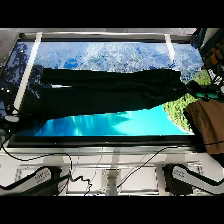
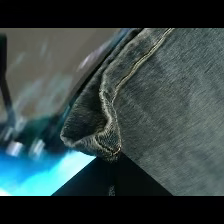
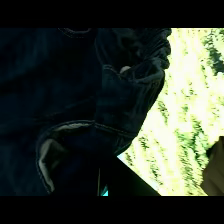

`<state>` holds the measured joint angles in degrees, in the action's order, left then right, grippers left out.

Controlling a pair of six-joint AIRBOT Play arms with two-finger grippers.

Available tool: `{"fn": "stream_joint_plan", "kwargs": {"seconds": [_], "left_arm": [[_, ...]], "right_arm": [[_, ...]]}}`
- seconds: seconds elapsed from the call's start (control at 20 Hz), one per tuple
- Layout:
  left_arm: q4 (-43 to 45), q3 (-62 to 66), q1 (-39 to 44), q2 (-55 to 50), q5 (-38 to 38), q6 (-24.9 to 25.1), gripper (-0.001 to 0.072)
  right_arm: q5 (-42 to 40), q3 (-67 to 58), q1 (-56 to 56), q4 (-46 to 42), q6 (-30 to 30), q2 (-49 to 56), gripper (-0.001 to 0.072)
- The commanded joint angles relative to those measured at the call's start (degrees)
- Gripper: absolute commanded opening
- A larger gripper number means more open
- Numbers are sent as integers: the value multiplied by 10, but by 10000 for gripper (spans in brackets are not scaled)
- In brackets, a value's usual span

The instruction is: Fold the clothes and pants, and hang the long-sleeved shirts on hangers.

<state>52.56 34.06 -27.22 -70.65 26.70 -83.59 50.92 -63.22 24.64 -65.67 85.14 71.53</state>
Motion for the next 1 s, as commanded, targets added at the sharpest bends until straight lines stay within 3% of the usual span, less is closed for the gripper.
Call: {"fn": "stream_joint_plan", "kwargs": {"seconds": [0.0, 0.1, 0.25, 0.45, 0.55, 0.95], "left_arm": [[-8, 76, 15, -9, -55, 1, 22], [-2, 171, 14, -8, -55, 1, 22], [92, 305, 14, -7, -23, 1, 20], [287, 394, -1, -7, 186, 0, 20], [377, 377, -11, -9, 280, -16, 20], [392, 163, -108, 59, 285, -14, 20]], "right_arm": [[-32, -18, -1, 70, 11, 0, 35], [-35, -49, -3, 82, 14, 0, 35], [8, -85, -12, 49, 21, 0, 35], [240, -89, -11, -62, 16, 6, 35], [293, -53, -11, -90, -9, 3, 35], [203, 231, -11, -98, -13, -146, 35]]}}
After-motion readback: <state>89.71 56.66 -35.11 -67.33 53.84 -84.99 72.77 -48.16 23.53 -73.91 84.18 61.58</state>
